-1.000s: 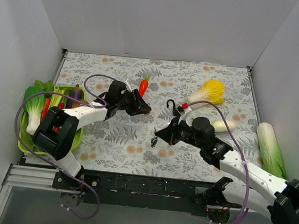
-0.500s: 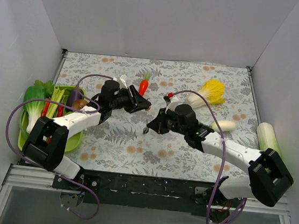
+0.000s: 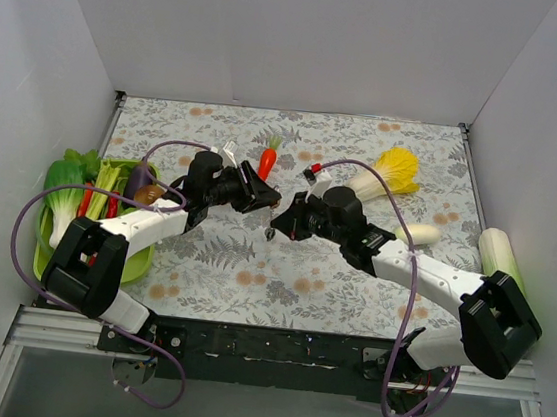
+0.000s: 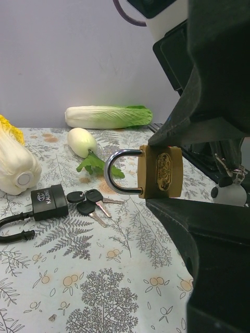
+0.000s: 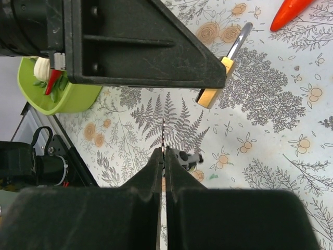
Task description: Unlock with the key
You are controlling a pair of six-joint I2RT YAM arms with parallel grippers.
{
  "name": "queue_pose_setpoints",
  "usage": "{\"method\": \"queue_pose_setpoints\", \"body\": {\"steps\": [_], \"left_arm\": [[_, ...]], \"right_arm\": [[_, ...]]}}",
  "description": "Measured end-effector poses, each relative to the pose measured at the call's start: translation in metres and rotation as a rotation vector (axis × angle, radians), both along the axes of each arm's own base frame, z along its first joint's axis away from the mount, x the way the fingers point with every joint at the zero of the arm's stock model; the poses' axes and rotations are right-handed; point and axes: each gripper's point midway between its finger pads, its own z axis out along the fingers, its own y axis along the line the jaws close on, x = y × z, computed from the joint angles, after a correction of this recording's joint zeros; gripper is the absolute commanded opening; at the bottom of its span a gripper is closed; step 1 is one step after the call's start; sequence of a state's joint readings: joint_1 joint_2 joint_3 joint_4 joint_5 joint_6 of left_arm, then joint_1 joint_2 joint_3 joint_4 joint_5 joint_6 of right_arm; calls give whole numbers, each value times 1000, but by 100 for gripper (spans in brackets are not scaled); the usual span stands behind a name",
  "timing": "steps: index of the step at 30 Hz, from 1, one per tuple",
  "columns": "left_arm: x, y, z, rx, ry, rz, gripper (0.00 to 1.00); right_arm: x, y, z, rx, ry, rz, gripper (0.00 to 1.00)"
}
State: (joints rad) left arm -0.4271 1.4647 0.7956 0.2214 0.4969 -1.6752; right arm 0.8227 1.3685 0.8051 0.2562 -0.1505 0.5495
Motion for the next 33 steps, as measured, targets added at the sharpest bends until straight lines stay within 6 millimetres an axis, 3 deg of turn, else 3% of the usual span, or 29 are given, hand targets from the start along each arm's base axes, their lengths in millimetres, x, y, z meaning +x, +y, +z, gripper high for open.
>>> {"method": "queue_pose_setpoints", "body": {"steps": [15,20,23,27,29,33], "left_arm": [[3,3,-1,19,-17,15,0],[7,8,-10,62,-21,35,0],[18,11,-30,135,5,46,0],[35,16,-71,247,64,59,0],[32,23,-95,310,114,62,0],[26,31,-122,385,175,53,4]], "right_arm": [[10,-8,-12,-30,29,-26,1],[10,-10,-11,-37,23,-29,1],[10,-16,-11,-52,11,-40,1],[4,-27,-6,-58,-6,-55,1],[1,-32,-2,-54,-16,-65,1],[-2,-41,5,-49,-38,-81,1]]}}
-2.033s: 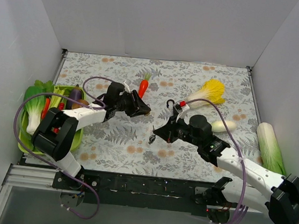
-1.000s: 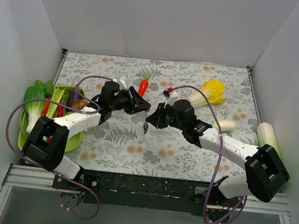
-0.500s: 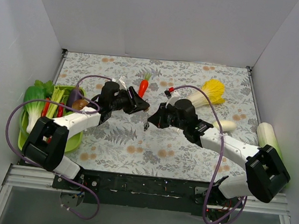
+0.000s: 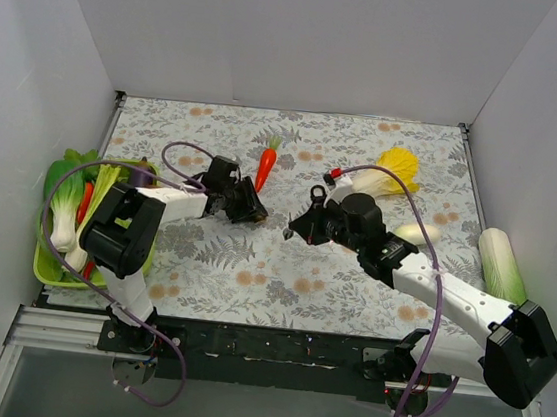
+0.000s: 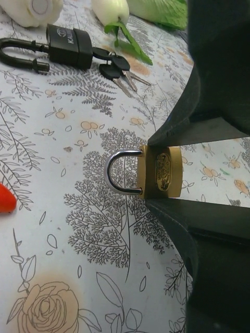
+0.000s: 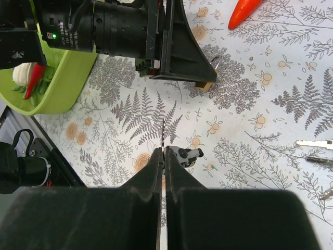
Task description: Unlock with the key
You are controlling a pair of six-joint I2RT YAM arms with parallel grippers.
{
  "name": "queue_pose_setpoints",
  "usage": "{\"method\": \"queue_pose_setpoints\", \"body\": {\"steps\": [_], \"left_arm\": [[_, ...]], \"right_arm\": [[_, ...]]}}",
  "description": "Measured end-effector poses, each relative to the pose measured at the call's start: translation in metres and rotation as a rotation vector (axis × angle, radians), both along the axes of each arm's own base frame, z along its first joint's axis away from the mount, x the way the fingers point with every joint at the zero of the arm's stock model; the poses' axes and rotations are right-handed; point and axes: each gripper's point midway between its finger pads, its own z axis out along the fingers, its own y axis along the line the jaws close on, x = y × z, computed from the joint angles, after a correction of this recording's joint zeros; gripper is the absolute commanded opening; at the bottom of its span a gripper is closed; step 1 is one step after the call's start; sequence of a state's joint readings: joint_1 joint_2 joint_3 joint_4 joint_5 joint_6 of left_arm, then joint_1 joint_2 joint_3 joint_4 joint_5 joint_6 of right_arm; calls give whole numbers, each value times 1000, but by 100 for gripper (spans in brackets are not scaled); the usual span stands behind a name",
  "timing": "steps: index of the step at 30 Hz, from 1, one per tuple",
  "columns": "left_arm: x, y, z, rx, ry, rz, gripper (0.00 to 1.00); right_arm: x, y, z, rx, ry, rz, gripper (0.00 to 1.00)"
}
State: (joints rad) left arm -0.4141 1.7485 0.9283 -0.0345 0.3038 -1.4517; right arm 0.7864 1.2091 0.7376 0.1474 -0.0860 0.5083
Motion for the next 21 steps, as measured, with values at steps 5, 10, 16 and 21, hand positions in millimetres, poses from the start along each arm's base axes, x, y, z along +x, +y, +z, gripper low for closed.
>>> {"method": "queue_pose_setpoints", "body": {"steps": [5,10,16,21], "left_arm": [[2,-1,-11,25,26,-18,52],[12,-6,-2,16,-8,-38,85],[16,-2,4,44,-39,-35,97],[18,5,22,67,-80,-10,94]], "right_arm": [[1,-5,-2,-24,-10,-11,1],[0,-13,-16,-79,-7,-21,1],[4,-25,-27,-161,-30,-41,1],[15,-31,-36,-295,-77,-54,1]]}}
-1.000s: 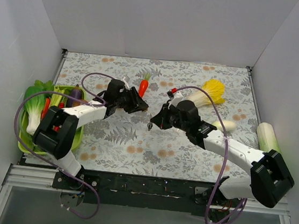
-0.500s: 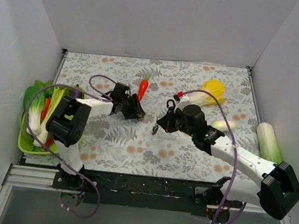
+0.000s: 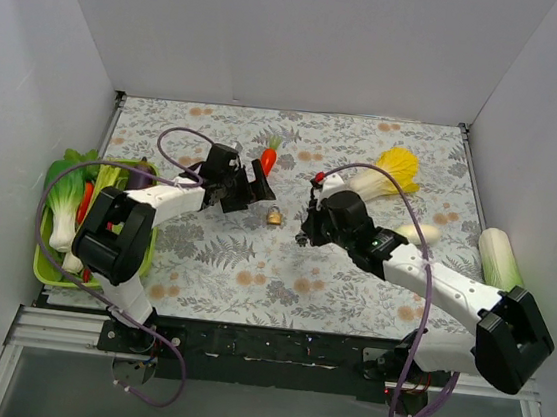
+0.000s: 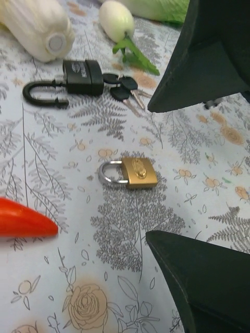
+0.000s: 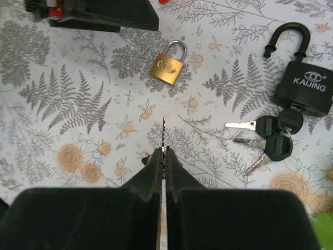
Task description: Unlock with the key
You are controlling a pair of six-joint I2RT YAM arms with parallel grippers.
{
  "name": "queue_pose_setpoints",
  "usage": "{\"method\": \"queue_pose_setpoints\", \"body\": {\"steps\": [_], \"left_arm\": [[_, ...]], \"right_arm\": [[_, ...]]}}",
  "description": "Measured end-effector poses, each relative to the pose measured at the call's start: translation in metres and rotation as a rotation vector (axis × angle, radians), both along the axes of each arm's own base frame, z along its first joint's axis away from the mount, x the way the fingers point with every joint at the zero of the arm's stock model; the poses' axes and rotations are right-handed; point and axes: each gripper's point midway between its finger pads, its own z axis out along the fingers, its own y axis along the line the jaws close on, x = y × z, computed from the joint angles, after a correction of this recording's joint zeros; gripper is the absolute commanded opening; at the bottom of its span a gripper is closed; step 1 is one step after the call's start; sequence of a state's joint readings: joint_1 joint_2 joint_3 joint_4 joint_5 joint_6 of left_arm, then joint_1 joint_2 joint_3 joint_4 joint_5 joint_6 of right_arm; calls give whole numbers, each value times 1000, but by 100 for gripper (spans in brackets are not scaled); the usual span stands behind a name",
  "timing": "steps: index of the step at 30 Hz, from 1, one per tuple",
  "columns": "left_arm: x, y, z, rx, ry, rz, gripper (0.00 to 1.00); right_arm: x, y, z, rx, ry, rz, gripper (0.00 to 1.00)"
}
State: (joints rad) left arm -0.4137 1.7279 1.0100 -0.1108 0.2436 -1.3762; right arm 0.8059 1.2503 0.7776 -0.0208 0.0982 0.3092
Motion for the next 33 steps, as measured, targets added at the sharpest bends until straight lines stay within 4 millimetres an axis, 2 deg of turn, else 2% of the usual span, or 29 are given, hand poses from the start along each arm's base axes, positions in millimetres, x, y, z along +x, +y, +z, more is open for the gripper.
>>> {"method": "queue_pose_setpoints", "body": {"steps": [3,6,12,18,22,23,25,33], "left_arm": [[0,-3,22,-39,-38,-2,91],[-2,-11,35,-94,-43,-20,89],[-14,-26,40,-190,26,-61,89],[-23,-36,43,-270,95,-75,87],[-25,-36,41,-304,129,-55,77],[-26,-37,40,-310,137,-53,70],[-29,-39,39,-328,154,-54,67],[-33,-43,40,-376,175,-54,37]], "right_arm": [[12,4,-3,-96,-31,-7,1],[27,10,-5,-194,-72,-20,1],[45,25,-11,-342,-138,-27,1],[54,44,-24,-488,-194,-11,1],[56,54,-27,-553,-233,-11,1],[56,56,-28,-567,-243,-11,1],[55,57,-28,-593,-264,-12,1],[53,62,-24,-662,-348,-19,1]]}}
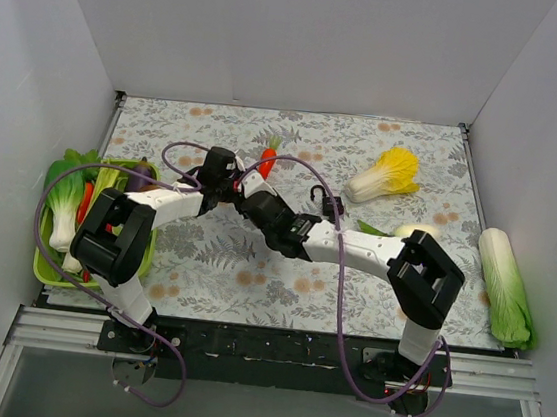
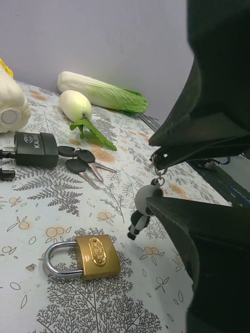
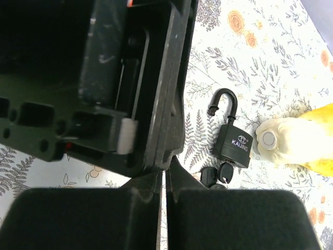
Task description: Unlock with the key
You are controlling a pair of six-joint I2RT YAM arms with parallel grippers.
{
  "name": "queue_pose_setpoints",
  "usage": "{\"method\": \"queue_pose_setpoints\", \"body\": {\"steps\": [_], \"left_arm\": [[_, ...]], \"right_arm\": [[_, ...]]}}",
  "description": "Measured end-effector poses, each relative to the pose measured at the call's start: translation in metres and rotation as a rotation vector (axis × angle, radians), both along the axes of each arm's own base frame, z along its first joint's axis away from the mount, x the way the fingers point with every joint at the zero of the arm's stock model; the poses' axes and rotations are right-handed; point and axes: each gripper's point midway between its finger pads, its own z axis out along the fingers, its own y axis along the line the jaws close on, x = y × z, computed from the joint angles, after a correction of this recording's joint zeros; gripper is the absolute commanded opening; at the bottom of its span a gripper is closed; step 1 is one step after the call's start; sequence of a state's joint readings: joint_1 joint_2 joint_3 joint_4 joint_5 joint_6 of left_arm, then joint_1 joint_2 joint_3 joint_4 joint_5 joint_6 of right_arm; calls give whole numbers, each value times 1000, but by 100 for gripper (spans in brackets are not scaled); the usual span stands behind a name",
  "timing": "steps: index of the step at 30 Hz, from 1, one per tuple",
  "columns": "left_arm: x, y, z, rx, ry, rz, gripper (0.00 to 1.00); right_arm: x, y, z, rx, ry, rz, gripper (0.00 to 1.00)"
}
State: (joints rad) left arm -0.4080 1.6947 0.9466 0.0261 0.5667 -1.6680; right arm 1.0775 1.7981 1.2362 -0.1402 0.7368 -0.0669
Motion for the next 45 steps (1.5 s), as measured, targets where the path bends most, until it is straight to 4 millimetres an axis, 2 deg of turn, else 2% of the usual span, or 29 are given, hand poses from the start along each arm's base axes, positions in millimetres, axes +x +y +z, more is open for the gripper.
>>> {"method": "queue_pose_setpoints", "body": {"steps": [2,6,7,12,22,24,25,28,30,33,37,41,45], "left_arm": [[0,0,0,-6,2,3,35],[-1,-1,1,-16,8,0,23],[-1,-2,2,-20,9,-1,17],[-1,-2,1,-31,13,-1,2],[-2,-4,-1,-51,17,-18,0],[-1,-4,-1,-57,9,-18,0],[-1,-4,-1,-59,8,-18,0],[-3,-2,-2,-68,-5,-23,0],[-5,0,-3,-77,-20,-32,0],[-10,1,-2,-86,-40,-46,0],[-8,1,5,-96,-78,-59,0],[-8,-1,11,-111,-119,-89,0],[-12,-4,23,-143,-180,-152,0]], "right_arm": [[0,2,-1,-9,-13,2,1],[-2,6,-8,-32,-20,12,1],[-3,7,-9,-37,-23,15,1],[-4,7,-7,-69,-55,11,1],[-4,4,-7,-142,-107,1,1],[-4,4,-7,-137,-111,-5,12],[-4,4,-7,-134,-112,-7,27],[-7,5,-9,-106,-103,-2,44],[-12,3,-9,-81,-89,15,48],[-23,-3,0,-27,-66,43,53],[-36,-9,27,81,-55,82,57],[-48,-14,50,226,0,135,57],[-42,-26,69,451,135,190,56]]}}
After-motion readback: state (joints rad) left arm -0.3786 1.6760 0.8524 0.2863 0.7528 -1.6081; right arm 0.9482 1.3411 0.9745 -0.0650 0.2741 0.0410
